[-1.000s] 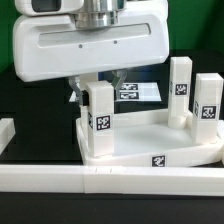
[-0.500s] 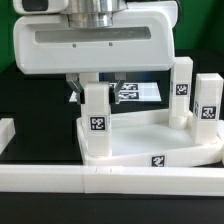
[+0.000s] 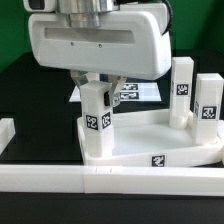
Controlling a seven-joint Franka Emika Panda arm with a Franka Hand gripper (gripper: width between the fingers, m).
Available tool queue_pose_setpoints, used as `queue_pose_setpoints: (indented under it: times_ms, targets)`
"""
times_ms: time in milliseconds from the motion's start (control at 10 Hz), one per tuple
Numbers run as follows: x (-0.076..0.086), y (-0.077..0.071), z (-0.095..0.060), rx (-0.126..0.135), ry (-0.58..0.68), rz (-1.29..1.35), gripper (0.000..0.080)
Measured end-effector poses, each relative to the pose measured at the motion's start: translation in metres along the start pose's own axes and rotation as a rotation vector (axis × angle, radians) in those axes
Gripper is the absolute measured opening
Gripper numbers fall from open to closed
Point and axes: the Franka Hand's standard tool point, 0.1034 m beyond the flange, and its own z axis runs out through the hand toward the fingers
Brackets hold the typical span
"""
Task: Assemble desk
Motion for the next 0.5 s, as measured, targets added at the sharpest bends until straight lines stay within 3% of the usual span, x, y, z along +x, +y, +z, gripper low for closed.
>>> queue_pose_setpoints:
  times_ms: [200, 400, 500]
  targets:
    - [-0.0008, -0.0016, 0.0009, 0.002, 0.001, 0.19, 0.029]
    - [-0.0009, -0.002, 0.0009, 0.005, 0.0, 0.214, 0.029]
    - [-0.0011, -0.002, 0.001, 0.004, 0.0, 0.17, 0.0359]
